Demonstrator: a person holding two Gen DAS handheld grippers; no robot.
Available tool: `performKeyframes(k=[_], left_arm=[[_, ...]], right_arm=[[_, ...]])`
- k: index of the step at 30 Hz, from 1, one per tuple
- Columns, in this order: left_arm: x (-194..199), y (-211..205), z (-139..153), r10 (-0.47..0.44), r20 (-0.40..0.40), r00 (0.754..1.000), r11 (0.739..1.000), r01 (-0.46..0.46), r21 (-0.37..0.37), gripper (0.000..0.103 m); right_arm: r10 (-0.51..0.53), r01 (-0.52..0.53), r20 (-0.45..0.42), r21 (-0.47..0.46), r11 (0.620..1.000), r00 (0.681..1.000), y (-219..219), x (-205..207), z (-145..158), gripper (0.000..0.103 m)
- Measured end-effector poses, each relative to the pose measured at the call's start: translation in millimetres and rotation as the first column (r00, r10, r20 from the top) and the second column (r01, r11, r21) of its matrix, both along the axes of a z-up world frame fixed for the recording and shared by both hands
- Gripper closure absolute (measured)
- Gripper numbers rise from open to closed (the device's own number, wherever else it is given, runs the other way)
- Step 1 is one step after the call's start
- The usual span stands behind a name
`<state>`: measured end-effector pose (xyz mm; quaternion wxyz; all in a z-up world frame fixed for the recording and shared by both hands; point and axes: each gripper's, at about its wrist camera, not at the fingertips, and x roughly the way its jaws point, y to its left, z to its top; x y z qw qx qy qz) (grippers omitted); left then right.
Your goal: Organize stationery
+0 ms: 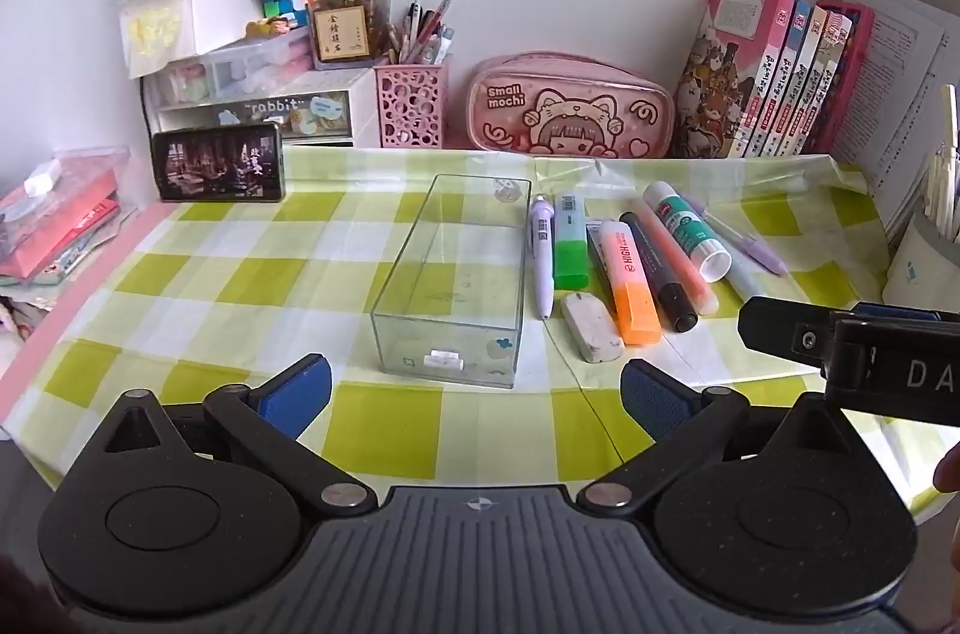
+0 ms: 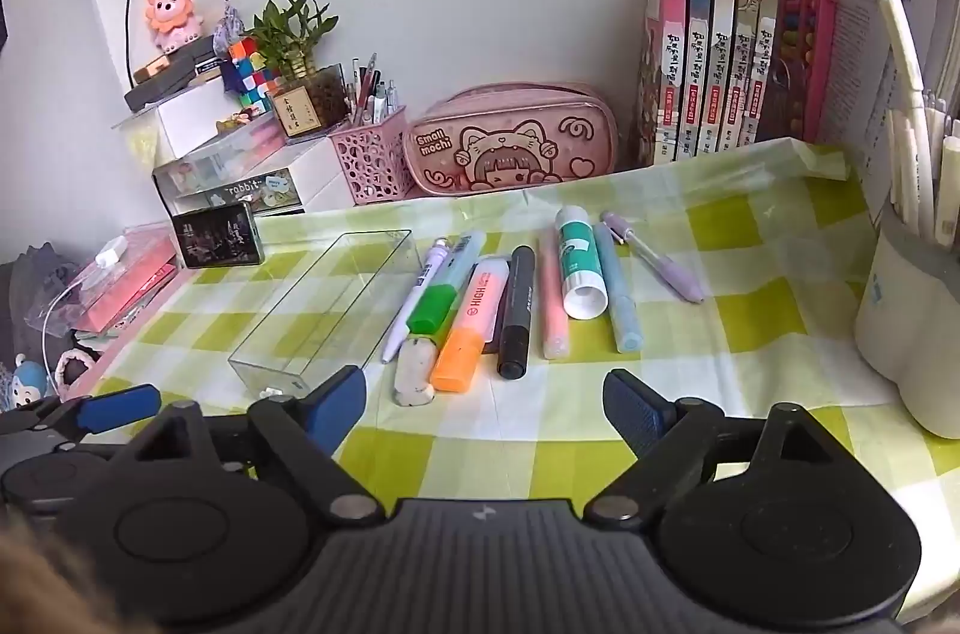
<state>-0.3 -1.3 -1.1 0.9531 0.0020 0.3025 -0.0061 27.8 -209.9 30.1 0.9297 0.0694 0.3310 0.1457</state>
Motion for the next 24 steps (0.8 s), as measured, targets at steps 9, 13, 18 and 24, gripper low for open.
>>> performKeyframes(k=[9, 13, 18, 24], left_arm=[[2.8, 1.7, -4.3, 0.025, -0.055, 0.998, 1.0, -0.025, -0.011, 0.005], [4.4, 2.2, -2.8, 0.03, -0.059, 0.998, 1.0, -0.03, -0.003, 0.005], [5.8, 0.9, -3.9, 0.036, -0.064, 0.997, 0.999, -0.035, 0.002, 0.005], [5.1, -1.1, -5.9, 0.035, -0.064, 0.997, 0.999, -0.035, 0.0, 0.005]], right_arm=[[-0.012, 0.012, -0.004, -0.022, 1.0, 1.0, 3.7, -4.4, -0.3, 0.028], [-0.021, 0.021, -0.013, -0.024, 0.999, 1.0, 6.2, -3.7, -4.6, 0.028], [-0.019, 0.019, -0.026, -0.022, 1.0, 0.999, 6.0, 0.2, -6.2, 0.028], [-0.022, 0.021, -0.026, -0.03, 0.999, 0.999, 6.6, 0.0, -6.4, 0.028]])
